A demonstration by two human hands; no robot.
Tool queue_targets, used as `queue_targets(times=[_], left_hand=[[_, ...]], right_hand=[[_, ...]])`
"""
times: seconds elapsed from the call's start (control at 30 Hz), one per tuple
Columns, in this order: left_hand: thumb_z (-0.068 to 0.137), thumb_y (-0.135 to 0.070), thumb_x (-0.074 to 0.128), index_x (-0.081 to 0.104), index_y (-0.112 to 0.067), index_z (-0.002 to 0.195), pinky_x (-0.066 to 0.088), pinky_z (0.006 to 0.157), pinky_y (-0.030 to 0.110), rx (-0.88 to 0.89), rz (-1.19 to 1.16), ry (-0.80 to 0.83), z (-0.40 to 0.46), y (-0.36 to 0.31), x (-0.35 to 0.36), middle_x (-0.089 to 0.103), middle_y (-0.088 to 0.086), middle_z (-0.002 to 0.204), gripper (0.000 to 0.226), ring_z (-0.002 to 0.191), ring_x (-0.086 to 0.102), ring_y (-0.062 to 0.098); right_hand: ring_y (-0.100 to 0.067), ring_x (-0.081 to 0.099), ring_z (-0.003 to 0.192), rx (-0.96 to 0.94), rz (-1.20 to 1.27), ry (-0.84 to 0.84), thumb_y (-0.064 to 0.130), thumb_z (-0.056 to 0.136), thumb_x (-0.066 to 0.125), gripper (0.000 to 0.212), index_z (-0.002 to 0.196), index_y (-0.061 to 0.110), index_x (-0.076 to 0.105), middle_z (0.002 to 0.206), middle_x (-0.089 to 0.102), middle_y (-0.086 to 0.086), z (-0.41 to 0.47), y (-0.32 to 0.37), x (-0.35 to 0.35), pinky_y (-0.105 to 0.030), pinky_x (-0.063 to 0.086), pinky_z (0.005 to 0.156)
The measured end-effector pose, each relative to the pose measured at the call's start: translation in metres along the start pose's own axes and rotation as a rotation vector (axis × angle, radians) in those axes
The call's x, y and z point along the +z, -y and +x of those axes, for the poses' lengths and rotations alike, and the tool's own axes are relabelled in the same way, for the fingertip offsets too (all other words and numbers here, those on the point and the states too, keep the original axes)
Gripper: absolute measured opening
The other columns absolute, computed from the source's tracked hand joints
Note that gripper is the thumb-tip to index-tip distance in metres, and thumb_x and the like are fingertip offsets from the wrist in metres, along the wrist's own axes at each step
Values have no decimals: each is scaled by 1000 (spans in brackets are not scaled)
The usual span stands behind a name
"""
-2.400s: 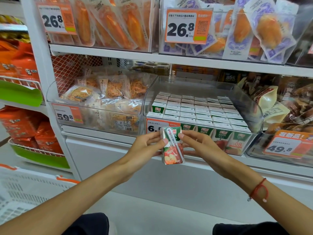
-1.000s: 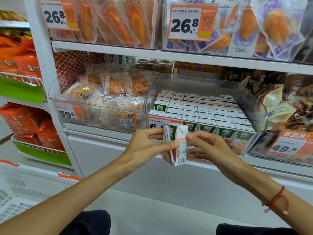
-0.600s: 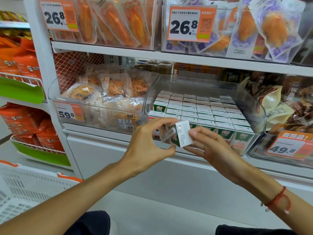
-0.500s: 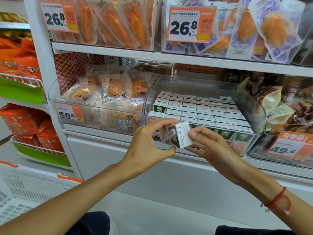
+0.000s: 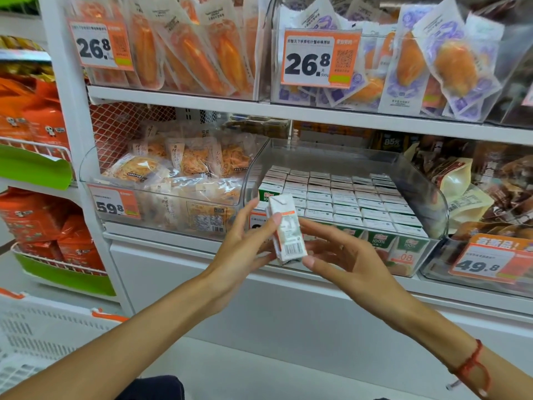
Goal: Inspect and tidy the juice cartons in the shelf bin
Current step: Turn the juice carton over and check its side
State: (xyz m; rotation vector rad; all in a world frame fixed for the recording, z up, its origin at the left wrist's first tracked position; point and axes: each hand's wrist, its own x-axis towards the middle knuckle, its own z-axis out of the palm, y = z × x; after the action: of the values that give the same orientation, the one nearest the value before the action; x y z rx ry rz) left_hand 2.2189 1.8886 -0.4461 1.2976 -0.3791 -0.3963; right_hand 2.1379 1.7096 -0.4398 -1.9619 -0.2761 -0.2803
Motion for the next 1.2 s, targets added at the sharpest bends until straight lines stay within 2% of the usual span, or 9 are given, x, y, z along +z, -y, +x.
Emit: queue_targets(times=[0.17,0.3,0.4,0.57,0.8,0.9,1.0,1.1,1.2], left_hand=[[88,-47,60,59,-35,126,60,75,28,-177,-74,40,-2,-4,-3,76,4,103,39,94,73,17],[80,-59,66,59,-26,121,62,70,34,-417,-37,47,-4,-3,-10,76,11,100,53,91,74,18],[75,-64,68,54,-22,126,62,67,36,-508,0,61,-3,-1,-15,76,12,99,67,89,75,18],[72,-64,70,54,-22,122,62,65,36,-537,4,56,-1,-1,-18,76,13,98,67,88,75,18],[80,-56,67,54,-25,126,62,69,31,-407,-15,30,0,0,-13,76,12,100,57,89,74,16],[85,-47,66,51,-27,128,61,79,30,-250,-19,15,3,-3,-11,73,11,111,50,95,73,17],[89,-35,65,48,-33,126,58,84,27,-46,56,2,3,-4,-10,75,3,106,41,95,73,13],[87,-32,65,47,-35,132,56,90,28,63,109,66,0,-3,-7,74,-1,112,48,106,69,14],[94,-25,60,52,-43,127,58,80,23,118,125,81,-2,-1,-5,74,-7,109,39,103,70,10]], right_hand=[[-5,68,103,6,3,-88,32,80,70,38,117,30,69,110,72,16,4,5,5,-21,53,90],[-2,70,84,103,113,-160,39,80,65,16,88,34,78,90,76,10,8,8,6,-13,53,69],[-7,70,78,239,165,-191,42,83,64,22,83,27,80,86,76,2,11,7,5,-15,54,64],[-10,72,83,335,199,-182,46,81,64,26,86,26,81,88,77,2,12,7,4,-15,55,65],[-13,71,96,414,319,-63,50,77,68,36,100,25,77,102,75,-2,13,10,1,-21,57,76],[-18,72,96,514,507,34,53,66,75,46,104,26,76,101,75,-2,13,9,-2,-27,58,78],[-24,71,99,549,636,93,45,67,77,49,114,30,72,106,74,-5,14,9,-5,-28,58,78],[-19,71,102,503,515,34,41,69,76,56,123,28,66,111,73,-4,14,7,-2,-27,56,85],[-10,71,96,422,274,-107,44,65,78,62,123,25,65,107,74,0,13,4,6,-25,57,85]])
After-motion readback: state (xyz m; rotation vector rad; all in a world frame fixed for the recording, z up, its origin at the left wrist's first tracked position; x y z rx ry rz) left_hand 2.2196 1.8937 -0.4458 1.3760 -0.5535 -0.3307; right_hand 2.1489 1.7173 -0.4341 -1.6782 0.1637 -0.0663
